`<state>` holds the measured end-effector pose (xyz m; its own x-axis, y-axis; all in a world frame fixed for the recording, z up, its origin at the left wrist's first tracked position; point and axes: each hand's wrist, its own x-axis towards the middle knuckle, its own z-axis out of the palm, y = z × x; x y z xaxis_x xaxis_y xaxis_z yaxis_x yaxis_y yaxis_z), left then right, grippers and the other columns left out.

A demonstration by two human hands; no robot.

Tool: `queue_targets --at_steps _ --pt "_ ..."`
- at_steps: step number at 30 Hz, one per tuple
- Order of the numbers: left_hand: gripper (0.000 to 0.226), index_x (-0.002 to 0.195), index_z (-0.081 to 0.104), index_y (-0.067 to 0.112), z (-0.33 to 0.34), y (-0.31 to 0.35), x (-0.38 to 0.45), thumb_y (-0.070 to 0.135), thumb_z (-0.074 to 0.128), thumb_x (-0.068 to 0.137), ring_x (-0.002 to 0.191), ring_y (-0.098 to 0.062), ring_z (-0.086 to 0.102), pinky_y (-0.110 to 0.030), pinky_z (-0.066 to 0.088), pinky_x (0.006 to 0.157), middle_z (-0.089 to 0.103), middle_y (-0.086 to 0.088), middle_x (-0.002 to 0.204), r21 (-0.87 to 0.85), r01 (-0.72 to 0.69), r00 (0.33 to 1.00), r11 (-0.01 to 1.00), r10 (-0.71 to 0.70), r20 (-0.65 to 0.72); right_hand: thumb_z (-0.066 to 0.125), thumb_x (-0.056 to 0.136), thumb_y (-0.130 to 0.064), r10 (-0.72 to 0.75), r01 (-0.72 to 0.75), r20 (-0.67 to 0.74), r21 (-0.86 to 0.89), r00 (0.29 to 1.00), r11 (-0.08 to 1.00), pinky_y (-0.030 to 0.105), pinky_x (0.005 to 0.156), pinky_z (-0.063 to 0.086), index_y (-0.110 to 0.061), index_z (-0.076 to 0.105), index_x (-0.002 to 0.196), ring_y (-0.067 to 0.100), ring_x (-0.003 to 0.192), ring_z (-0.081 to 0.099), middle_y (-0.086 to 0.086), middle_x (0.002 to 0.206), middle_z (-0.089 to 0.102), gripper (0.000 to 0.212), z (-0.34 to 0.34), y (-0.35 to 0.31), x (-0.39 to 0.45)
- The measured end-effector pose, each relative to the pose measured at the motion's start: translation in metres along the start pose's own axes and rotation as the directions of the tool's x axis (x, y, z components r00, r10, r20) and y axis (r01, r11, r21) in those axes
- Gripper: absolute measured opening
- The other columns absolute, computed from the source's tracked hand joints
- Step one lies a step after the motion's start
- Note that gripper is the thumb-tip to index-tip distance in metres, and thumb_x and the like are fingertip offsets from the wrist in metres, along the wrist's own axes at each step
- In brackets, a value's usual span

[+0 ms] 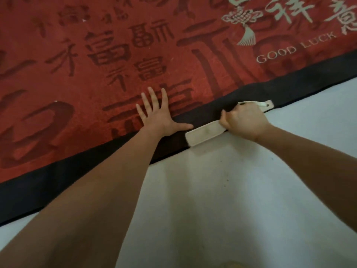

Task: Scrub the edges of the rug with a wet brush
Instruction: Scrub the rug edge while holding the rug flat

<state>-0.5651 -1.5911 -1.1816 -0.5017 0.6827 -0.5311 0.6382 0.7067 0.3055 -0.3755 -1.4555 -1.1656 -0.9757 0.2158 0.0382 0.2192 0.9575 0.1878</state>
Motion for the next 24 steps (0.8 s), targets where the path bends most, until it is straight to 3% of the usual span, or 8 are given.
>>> queue_targets --at_steps 3,6,9,13,16,19,22,24 --pt "0.145 0.149 -0.03 0.026 0.0 0.004 0.002 0.083 0.067 0.058 0.138 -0.035 -0.039 -0.055 -0.021 0.113 -0.044 -0.013 0.15 -0.002 0.005 1.0 1.0 -0.005 0.011 0.077 0.062 0.004 0.087 -0.09 0.042 0.067 0.995 0.994 0.022 0.043 0.028 -0.002 0.067 0.062 0.023 0.026 0.043 0.013 0.035 0.043 0.012 -0.005 -0.005 -0.001" --pt "0.146 0.149 -0.031 0.026 -0.001 0.002 0.002 0.084 0.067 0.057 0.138 -0.034 -0.04 -0.055 -0.021 0.113 -0.045 -0.012 0.149 -0.011 0.017 1.0 1.0 -0.017 0.027 0.06 0.073 -0.008 -0.064 0.07 -0.069 0.076 0.996 0.995 0.02 0.039 0.029 -0.011 0.059 0.048 0.02 0.025 0.04 0.007 0.034 0.043 0.025 -0.001 -0.056 0.02" --pt "0.145 0.149 -0.03 0.027 0.001 0.0 0.003 0.083 0.067 0.058 0.139 -0.033 -0.039 -0.054 -0.02 0.114 -0.044 -0.012 0.15 0.005 0.015 1.0 1.0 -0.015 0.026 0.053 0.078 -0.008 -0.178 0.182 -0.049 0.086 0.983 0.98 0.023 0.035 0.034 -0.007 0.06 0.051 0.023 0.026 0.042 0.009 0.035 0.044 0.028 0.009 -0.034 0.018" --pt "0.144 0.148 -0.032 0.027 -0.002 0.005 0.003 0.082 0.067 0.06 0.138 -0.034 -0.04 -0.055 -0.021 0.113 -0.046 -0.012 0.149 0.009 0.039 0.998 0.999 -0.04 0.046 0.054 0.072 -0.001 0.042 -0.042 0.013 0.024 0.999 0.999 0.021 0.046 0.026 -0.001 0.063 0.057 0.024 0.026 0.044 0.014 0.034 0.043 0.018 0.005 0.03 -0.017" --pt "0.146 0.148 -0.033 0.026 -0.004 0.008 0.004 0.081 0.069 0.059 0.138 -0.036 -0.04 -0.056 -0.02 0.113 -0.046 -0.013 0.149 0.02 0.056 0.996 0.998 -0.057 0.066 0.046 0.073 -0.01 0.037 -0.038 -0.019 -0.065 0.999 0.997 0.019 0.048 0.024 -0.007 0.07 0.06 0.023 0.027 0.046 0.011 0.036 0.046 0.026 0.012 -0.005 -0.008" --pt "0.146 0.147 -0.033 0.026 -0.007 0.011 0.004 0.081 0.069 0.059 0.138 -0.035 -0.039 -0.056 -0.019 0.114 -0.046 -0.012 0.149 0.041 0.078 0.993 0.996 -0.081 0.082 0.051 0.079 -0.015 0.031 -0.031 0.01 0.034 0.999 0.999 0.018 0.047 0.02 -0.009 0.06 0.043 0.023 0.027 0.045 0.01 0.034 0.045 0.038 0.008 -0.012 0.002" --pt "0.145 0.148 -0.032 0.027 -0.008 0.013 0.002 0.079 0.07 0.059 0.139 -0.034 -0.038 -0.056 -0.018 0.115 -0.045 -0.011 0.149 0.035 0.085 0.993 0.996 -0.088 0.084 0.037 0.089 -0.021 0.187 -0.199 0.119 0.096 0.975 0.975 0.026 0.049 0.032 0.001 0.067 0.054 0.034 0.04 0.056 0.022 0.044 0.054 0.051 0.008 0.042 -0.015" --pt "0.145 0.148 -0.033 0.027 -0.008 0.014 0.001 0.079 0.071 0.059 0.139 -0.035 -0.038 -0.056 -0.017 0.115 -0.045 -0.011 0.149 0.037 0.097 0.992 0.995 -0.099 0.077 0.037 0.087 -0.021 0.267 -0.273 0.094 0.068 0.959 0.96 0.031 0.05 0.037 0.004 0.069 0.063 0.037 0.042 0.057 0.025 0.047 0.055 0.047 -0.003 0.058 -0.023"
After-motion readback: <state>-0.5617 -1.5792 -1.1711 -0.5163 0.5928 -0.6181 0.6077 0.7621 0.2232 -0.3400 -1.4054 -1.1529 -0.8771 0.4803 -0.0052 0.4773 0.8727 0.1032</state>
